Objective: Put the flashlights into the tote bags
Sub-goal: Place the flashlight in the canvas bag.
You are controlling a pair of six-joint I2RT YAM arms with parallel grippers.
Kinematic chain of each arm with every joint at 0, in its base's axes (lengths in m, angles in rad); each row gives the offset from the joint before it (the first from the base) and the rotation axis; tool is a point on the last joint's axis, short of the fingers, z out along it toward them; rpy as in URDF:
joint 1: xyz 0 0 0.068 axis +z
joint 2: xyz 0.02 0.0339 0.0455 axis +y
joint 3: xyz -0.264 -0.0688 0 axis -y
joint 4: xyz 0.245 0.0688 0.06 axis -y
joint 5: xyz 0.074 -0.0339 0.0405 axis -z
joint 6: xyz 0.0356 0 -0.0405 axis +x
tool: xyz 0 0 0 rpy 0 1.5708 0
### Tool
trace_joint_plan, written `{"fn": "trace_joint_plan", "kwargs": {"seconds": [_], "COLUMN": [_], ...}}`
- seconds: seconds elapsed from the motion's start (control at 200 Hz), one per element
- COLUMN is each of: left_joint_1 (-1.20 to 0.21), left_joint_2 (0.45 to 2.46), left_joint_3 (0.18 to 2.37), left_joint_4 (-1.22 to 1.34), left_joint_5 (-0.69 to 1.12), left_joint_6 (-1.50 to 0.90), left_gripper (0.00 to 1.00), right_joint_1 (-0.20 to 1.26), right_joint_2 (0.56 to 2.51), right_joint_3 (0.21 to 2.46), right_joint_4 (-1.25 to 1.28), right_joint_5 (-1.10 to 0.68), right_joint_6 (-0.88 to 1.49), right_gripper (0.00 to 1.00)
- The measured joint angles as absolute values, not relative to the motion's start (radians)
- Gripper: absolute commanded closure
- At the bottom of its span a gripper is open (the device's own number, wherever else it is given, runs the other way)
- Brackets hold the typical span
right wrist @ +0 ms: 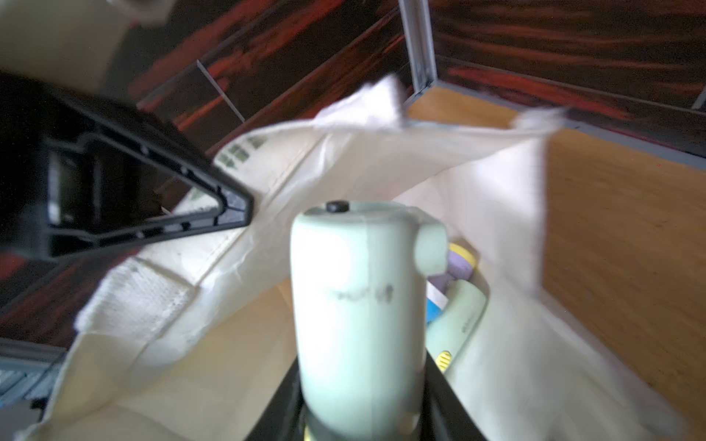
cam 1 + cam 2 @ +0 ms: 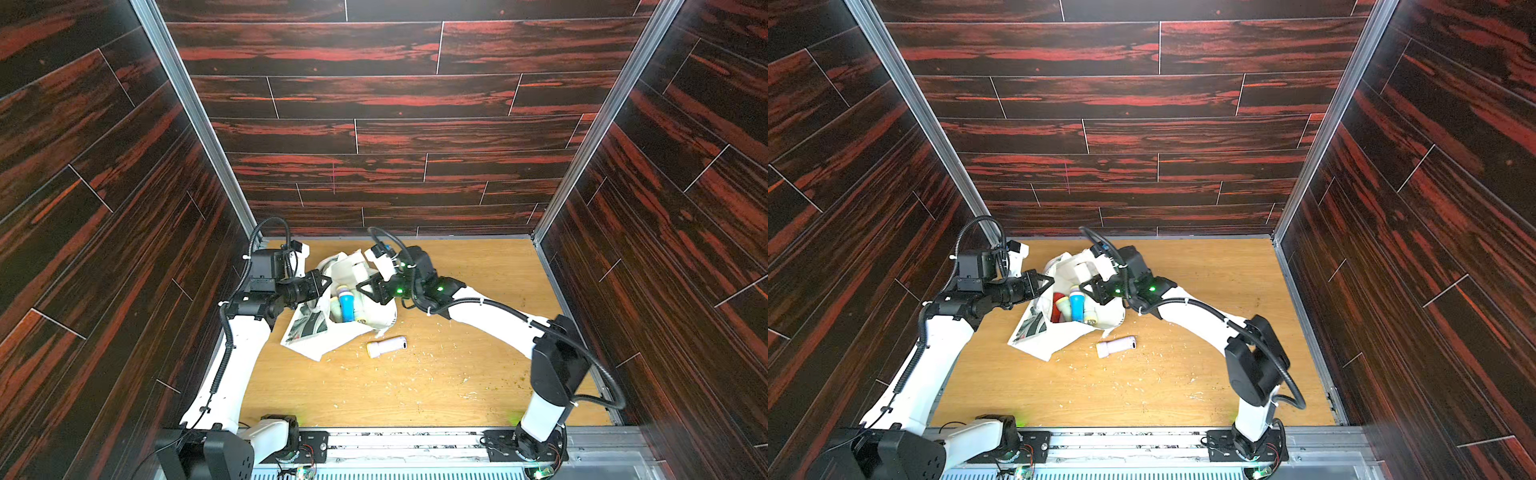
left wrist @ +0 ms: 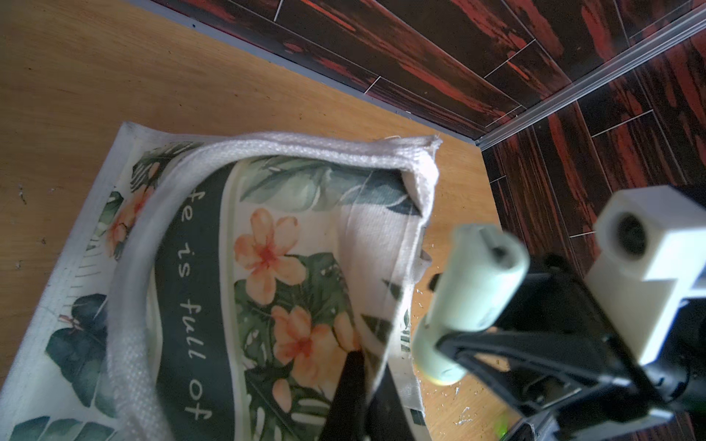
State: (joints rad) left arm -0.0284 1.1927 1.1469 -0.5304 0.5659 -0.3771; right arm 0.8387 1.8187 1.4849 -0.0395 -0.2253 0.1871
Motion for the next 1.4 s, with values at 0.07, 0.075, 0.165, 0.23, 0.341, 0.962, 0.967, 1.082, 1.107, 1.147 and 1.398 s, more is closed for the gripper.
{"fn": "trace_joint_plan", "kwargs": {"seconds": [0.07, 0.075, 0.165, 0.23, 0.341, 0.962, 0.967, 1.082, 1.107, 1.147, 1.398], "left_joint_1": [-0.029, -0.03, -0.032, -0.035, -0.037, -0.045, -0.045, -0.045, -0.045, -0.046, -0.045], "left_joint_2": [1.193, 1.193, 1.193, 1.193, 1.193, 1.193, 1.193, 1.193, 1.193, 1.193, 1.194], "left_joint_3": [1.147, 1.147, 1.147, 1.147, 1.147, 1.148, 1.148, 1.148, 1.148, 1.148, 1.148], "left_joint_4": [-0.53, -0.53, -0.53, -0.531, -0.531, -0.534, -0.534, -0.539, -0.538, -0.538, -0.539], "left_joint_5": [0.566, 0.566, 0.567, 0.567, 0.566, 0.564, 0.564, 0.561, 0.561, 0.561, 0.542], "left_joint_6": [-0.376, -0.376, -0.374, -0.374, -0.374, -0.373, -0.374, -0.372, -0.371, -0.37, -0.37], "left_gripper": [1.0, 1.0, 1.0, 1.0, 1.0, 1.0, 1.0, 1.0, 1.0, 1.0, 1.0], "right_joint_1": [0.857, 0.858, 0.875, 0.883, 0.888, 0.925, 0.925, 0.925, 0.925, 0.925, 0.925], "right_joint_2": [1.856, 1.858, 1.908, 1.942, 1.988, 2.153, 2.154, 2.164, 2.167, 2.171, 2.221], "right_joint_3": [1.532, 1.534, 1.589, 1.62, 1.65, 1.796, 1.798, 1.82, 1.825, 1.831, 1.877], "right_joint_4": [-0.074, -0.076, -0.12, -0.143, -0.181, -0.3, -0.3, -0.311, -0.313, -0.315, -0.352], "right_joint_5": [-0.203, -0.202, -0.18, -0.173, -0.164, -0.069, -0.069, -0.063, -0.062, -0.058, -0.052], "right_joint_6": [0.159, 0.158, 0.136, 0.133, 0.13, 0.326, 0.33, 0.409, 0.429, 0.459, 0.59], "right_gripper": [1.0, 1.0, 1.0, 1.0, 1.0, 1.0, 1.0, 1.0, 1.0, 1.0, 1.0]}}
